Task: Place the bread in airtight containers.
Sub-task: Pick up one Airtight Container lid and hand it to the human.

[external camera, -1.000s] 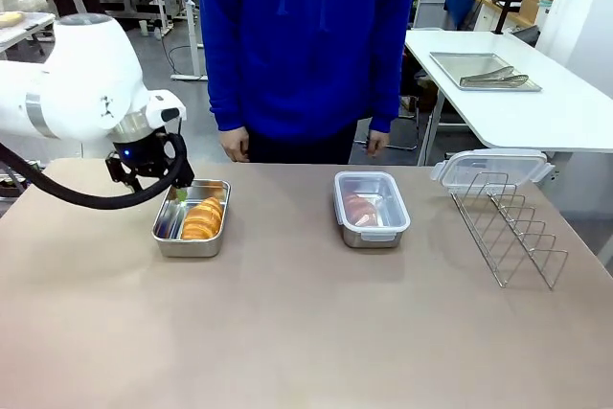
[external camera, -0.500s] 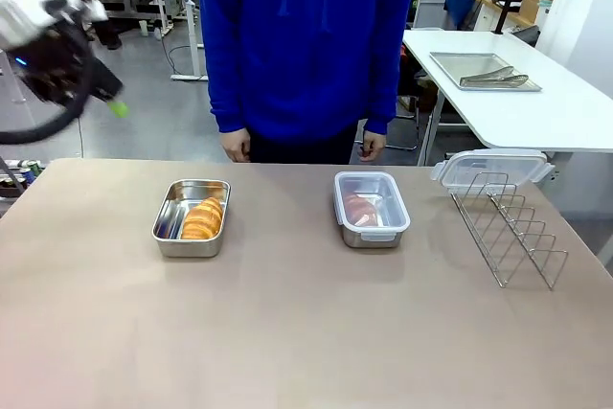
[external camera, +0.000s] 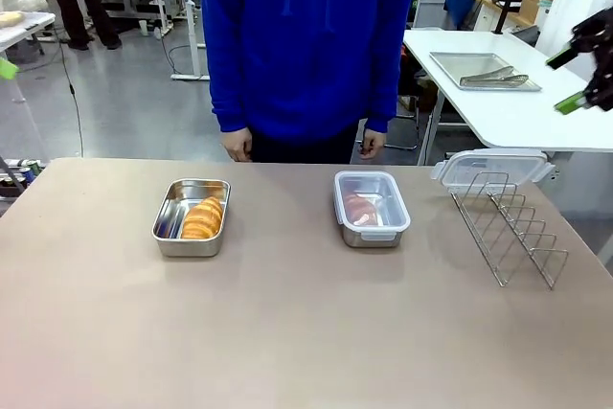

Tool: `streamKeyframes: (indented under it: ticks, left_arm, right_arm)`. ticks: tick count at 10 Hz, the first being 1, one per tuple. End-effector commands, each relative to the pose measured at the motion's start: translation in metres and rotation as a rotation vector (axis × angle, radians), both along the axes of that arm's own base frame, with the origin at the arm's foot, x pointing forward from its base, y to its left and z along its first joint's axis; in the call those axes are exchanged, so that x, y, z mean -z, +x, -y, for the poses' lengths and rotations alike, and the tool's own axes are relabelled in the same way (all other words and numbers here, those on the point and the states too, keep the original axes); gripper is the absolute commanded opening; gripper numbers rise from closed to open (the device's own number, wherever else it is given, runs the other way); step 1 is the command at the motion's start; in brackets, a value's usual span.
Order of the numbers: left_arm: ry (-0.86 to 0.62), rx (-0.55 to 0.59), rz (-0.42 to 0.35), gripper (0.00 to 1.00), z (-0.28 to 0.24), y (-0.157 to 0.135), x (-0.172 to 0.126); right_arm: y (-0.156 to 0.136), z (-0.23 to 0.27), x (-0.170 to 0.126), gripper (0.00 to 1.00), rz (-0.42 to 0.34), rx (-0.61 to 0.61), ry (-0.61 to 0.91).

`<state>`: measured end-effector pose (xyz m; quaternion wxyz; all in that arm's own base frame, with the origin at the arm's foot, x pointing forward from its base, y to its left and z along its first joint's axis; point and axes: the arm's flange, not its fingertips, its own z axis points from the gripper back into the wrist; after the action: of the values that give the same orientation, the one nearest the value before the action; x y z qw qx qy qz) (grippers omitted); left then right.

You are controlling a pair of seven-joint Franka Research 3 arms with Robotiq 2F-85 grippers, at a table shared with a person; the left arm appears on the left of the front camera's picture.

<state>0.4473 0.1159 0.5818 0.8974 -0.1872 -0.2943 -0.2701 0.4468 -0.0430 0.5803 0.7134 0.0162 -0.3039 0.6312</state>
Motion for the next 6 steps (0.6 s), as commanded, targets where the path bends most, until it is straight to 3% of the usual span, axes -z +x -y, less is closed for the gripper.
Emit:
streamKeyframes:
  ticks: [1, 3, 4, 6]
  left_arm:
    - [-0.046, 0.081, 0.109, 1.00, -0.016, -0.009, 0.022]
    - [-0.021, 0.150, 0.168, 1.00, -0.007, -0.007, 0.037]
    - [-0.023, 0.072, 0.092, 1.00, -0.021, -0.012, 0.016]
    - [-0.023, 0.072, 0.092, 1.00, -0.021, -0.012, 0.016]
  right_arm:
    - [0.017, -0.005, 0.025, 1.00, -0.029, 0.064, -0.117]
    - [0.038, -0.002, 0.058, 1.00, 0.018, 0.060, -0.184]
    - [0.023, -0.008, 0.037, 1.00, -0.017, 0.023, -0.115]
    - [0.023, -0.008, 0.037, 1.00, -0.017, 0.023, -0.115]
